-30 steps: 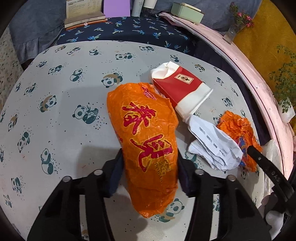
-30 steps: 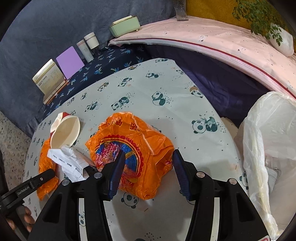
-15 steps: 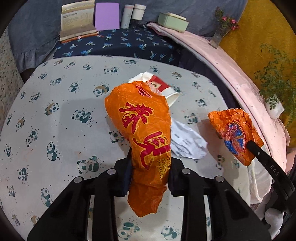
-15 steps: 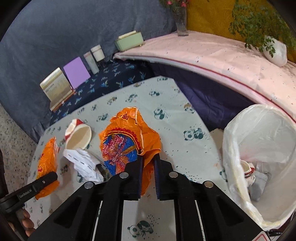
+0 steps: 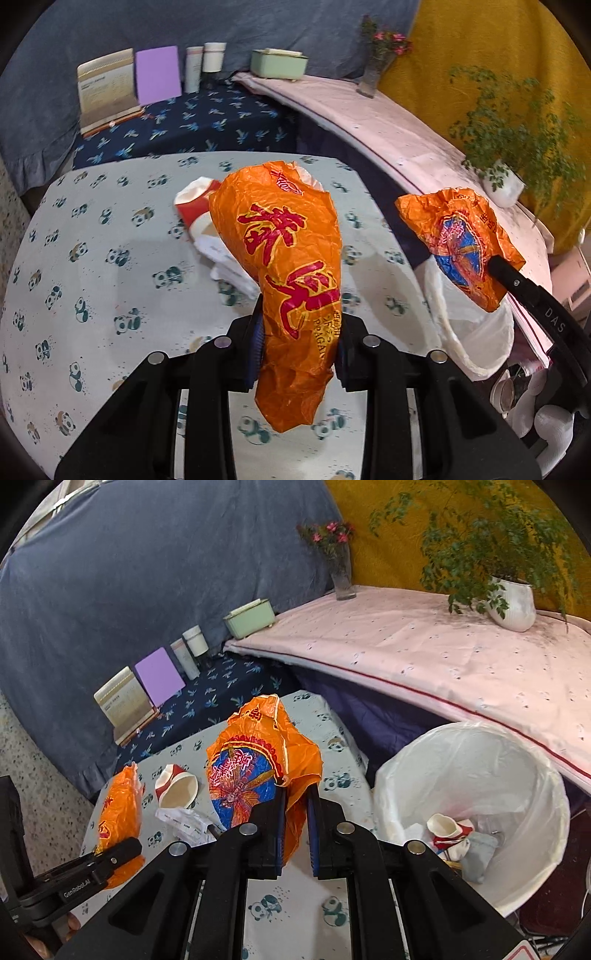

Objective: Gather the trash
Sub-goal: 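Carry the orange bag and wrapper in both tools over the bin, then open both tools to drop the orange bag and wrapper into the bin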

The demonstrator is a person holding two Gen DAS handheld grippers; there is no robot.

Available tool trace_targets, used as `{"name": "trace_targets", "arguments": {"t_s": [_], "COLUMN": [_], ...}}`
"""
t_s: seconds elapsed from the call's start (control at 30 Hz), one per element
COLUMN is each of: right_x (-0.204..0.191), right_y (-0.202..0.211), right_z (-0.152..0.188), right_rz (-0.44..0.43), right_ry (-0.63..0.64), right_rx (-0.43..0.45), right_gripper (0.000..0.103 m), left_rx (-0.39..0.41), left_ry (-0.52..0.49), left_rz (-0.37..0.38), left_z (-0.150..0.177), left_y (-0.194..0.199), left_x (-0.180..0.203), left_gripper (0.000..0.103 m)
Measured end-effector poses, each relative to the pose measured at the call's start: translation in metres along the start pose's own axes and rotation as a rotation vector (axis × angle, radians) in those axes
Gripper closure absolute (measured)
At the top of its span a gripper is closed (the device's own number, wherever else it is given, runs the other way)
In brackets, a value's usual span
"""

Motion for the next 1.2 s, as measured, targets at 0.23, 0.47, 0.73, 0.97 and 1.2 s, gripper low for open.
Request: {"name": "trace_targets", "arguments": {"t_s": [0.23, 0.47, 0.73, 0.97, 1.2], "right_x": [0.037, 0.087, 0.138, 0.181, 0.207], "right_y": [0.026, 0.047, 0.058, 0.065, 0.063], "right_z": [-0.002, -0.004, 0.001, 0.005, 0.008], "right_rz": [0.033, 0.082, 0.132, 0.173, 0.198], "right_ry": [-0.046, -0.116, -0.176, -0.234, -0.276], "right_rx": [0.035, 0.067, 0.073, 0.082, 0.075], "right_gripper": [0.093, 0.093, 0.093, 0.093, 0.093], "left_rx": [-0.001, -0.021, -0.064, -0.120, -0.137], "left_ry": [-0.098, -0.202, -0.319, -0.385, -0.423], "left_rz": [0.046, 0.101, 0.165, 0.226, 0.244], "left_z": [0.005, 0.013, 0.028, 0.040, 0.048], "left_y": [0.001, -0.009, -0.032, -0.058, -0.075], "left_x": [0.060, 0.125, 0.195, 0.242, 0.266], "left_gripper": [0.074, 0.074, 0.073, 0.073, 0.062]}}
Point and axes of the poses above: each gripper's, at about its wrist camera, not at the fingertips, and y roughly against the way its jaws point, x to its right, z to its underside, the point moved 6 cm from there along -y, roughly the way its jaws point, and after that the axes turned 5 degrees about z, right-handed, at the moved point
